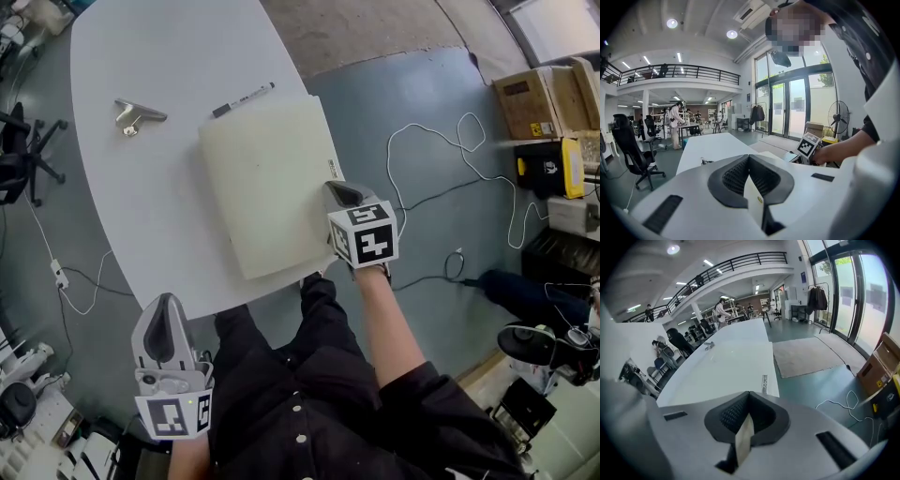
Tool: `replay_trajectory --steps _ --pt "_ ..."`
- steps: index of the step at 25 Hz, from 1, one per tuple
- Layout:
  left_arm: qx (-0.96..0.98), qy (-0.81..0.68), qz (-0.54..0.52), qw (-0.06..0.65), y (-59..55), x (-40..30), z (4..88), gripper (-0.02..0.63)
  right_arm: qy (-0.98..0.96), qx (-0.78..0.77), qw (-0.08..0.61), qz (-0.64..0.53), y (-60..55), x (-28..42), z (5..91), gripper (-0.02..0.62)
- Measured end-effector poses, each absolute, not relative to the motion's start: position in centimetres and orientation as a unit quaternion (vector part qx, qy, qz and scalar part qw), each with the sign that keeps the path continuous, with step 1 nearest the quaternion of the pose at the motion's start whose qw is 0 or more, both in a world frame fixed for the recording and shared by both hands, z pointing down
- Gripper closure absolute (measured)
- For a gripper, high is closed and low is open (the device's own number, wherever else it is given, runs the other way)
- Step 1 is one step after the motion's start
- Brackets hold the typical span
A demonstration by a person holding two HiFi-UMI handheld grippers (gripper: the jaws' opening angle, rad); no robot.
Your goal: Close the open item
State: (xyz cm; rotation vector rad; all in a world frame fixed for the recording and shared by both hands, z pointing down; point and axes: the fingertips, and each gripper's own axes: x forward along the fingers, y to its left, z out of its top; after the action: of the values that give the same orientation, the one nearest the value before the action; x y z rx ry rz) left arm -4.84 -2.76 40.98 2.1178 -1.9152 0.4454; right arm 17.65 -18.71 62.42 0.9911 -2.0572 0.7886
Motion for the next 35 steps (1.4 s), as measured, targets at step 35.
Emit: replay_trajectory --steps 35 --pt "0.726 -0.680 0.078 0.068 -3.7 -6.7 35.4 0.589 -0.891 0.365 0.214 0.165 -19.1 17.0 50.6 0.568"
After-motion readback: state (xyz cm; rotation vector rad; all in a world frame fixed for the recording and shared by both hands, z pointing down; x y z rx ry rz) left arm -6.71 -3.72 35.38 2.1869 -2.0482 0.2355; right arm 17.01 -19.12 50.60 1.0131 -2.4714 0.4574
